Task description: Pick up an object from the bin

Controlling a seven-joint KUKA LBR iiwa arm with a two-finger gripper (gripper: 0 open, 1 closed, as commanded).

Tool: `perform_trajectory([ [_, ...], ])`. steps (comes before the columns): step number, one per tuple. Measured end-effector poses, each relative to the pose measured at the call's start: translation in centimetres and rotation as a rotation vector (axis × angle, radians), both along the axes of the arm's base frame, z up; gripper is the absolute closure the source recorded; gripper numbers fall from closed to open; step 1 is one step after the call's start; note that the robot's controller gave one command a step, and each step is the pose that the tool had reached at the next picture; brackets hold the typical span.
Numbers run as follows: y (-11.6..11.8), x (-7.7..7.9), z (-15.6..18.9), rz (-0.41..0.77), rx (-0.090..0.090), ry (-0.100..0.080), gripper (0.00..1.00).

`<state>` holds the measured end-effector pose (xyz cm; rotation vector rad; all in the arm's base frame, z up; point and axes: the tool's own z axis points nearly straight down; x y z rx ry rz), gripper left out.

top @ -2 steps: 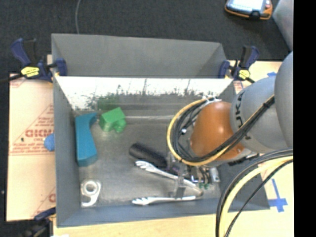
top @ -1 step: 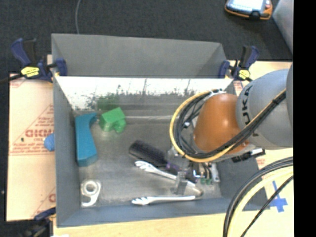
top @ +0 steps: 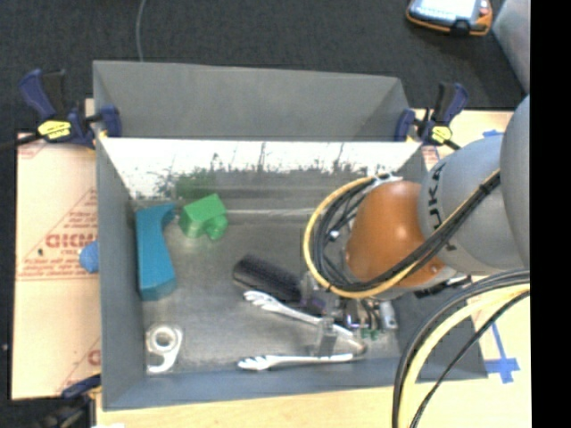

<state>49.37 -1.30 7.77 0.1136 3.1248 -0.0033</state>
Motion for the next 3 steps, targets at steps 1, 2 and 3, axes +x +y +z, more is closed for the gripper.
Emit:
perform_trajectory([
  [1, -2.2, -0.4, -0.7, -0.196, 0.004, -0.009, 0.0],
  [2, -0.2, 0.3, 0.2, -0.013, -0.001, -0.011, 1.0],
  [3, -0.2, 0.3, 0.2, -0.013, -0.001, -0.011, 1.0],
])
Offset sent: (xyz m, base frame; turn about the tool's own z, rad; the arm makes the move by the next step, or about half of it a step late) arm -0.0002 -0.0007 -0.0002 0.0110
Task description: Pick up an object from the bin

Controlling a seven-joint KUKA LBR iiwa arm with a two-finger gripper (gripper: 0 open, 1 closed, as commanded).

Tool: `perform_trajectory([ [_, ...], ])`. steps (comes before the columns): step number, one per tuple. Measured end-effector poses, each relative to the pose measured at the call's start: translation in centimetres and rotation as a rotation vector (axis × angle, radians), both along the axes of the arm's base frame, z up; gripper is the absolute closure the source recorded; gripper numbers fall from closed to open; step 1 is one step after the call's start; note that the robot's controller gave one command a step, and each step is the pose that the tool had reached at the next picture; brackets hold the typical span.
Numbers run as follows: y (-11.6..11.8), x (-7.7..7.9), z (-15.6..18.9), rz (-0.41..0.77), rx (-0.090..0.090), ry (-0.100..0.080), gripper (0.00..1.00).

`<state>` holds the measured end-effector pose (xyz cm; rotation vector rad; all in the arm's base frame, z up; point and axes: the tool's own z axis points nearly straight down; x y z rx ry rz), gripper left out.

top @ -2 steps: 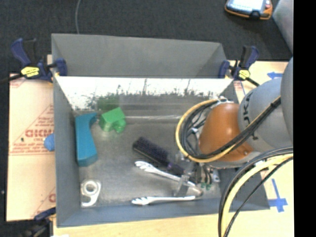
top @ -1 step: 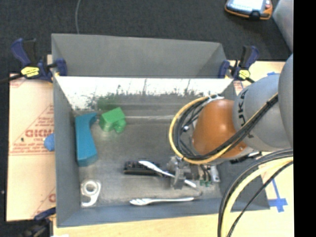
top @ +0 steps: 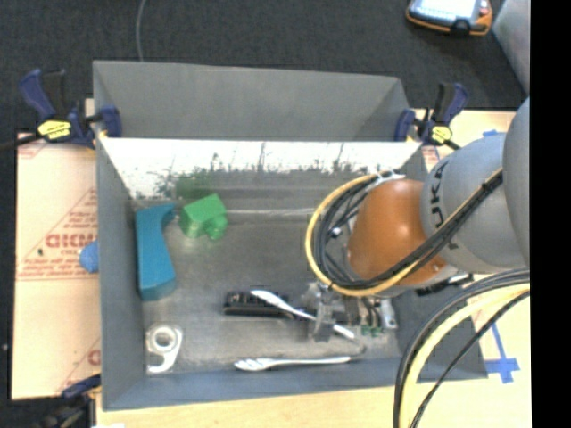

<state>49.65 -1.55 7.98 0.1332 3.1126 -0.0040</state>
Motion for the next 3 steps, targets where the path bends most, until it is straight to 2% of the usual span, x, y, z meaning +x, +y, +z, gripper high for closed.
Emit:
perform_trajectory([
  [3, -0.1, 0.0, 2.7, 0.001, 0.0, -0.004, 1.0],
])
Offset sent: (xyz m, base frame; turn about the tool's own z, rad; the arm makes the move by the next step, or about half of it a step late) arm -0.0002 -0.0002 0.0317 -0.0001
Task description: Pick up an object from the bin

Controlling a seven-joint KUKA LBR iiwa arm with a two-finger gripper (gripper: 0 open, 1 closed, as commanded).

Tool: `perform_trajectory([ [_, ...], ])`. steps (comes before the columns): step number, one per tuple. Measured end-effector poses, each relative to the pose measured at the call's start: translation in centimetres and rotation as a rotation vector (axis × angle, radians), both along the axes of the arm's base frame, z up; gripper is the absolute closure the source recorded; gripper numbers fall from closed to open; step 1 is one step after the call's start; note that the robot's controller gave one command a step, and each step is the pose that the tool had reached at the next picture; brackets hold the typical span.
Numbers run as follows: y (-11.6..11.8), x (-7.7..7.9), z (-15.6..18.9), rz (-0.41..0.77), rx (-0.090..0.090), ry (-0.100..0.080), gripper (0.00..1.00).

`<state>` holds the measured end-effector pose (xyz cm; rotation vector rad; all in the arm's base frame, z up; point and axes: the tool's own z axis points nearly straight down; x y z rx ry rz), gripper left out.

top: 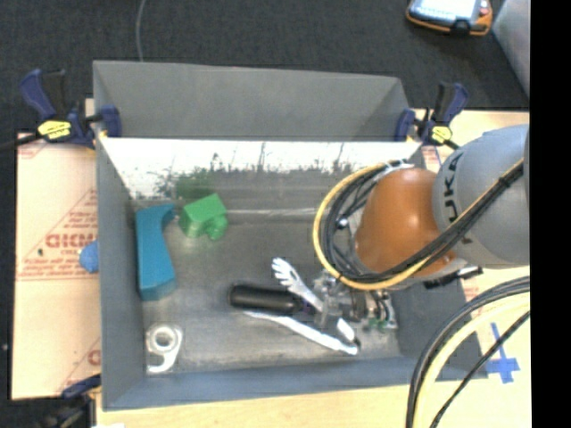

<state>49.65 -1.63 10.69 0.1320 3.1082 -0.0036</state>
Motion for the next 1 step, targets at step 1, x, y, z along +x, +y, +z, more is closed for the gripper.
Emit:
perform_trajectory([
  [1, 0.01, -0.18, 3.97, 0.001, 0.001, 0.008, 1.0],
])
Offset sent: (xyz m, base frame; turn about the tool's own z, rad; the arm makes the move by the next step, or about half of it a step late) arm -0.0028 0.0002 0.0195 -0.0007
